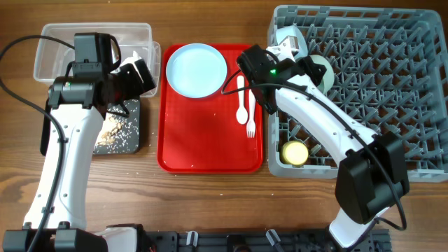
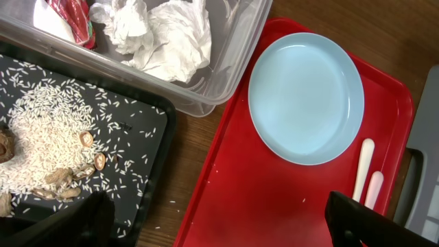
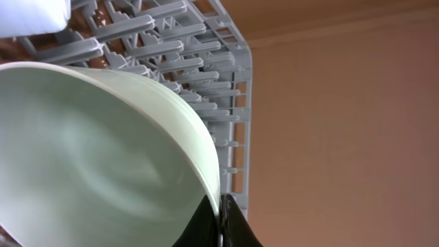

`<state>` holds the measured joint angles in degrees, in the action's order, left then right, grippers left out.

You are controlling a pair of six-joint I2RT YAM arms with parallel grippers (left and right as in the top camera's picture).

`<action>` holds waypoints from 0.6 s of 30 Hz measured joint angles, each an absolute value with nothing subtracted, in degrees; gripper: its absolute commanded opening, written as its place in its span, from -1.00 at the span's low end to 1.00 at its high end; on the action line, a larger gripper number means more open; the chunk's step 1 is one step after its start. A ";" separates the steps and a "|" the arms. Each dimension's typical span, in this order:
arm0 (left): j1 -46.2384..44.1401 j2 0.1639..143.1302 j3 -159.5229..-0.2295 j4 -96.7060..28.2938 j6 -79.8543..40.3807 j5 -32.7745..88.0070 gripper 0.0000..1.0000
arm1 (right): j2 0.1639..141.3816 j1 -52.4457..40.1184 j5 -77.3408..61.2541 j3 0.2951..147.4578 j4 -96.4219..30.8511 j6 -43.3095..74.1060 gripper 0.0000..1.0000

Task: Sort waste into correct bins and load items into the dishwasher rack
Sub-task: 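Place the green bowl into the dish rack with the right gripper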

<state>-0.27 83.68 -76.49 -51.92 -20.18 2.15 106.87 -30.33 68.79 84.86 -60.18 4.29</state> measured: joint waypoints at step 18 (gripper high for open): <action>-0.27 83.68 -76.49 -51.92 -20.18 2.15 0.99 | 106.89 -30.30 71.09 84.88 -62.02 7.70 -0.91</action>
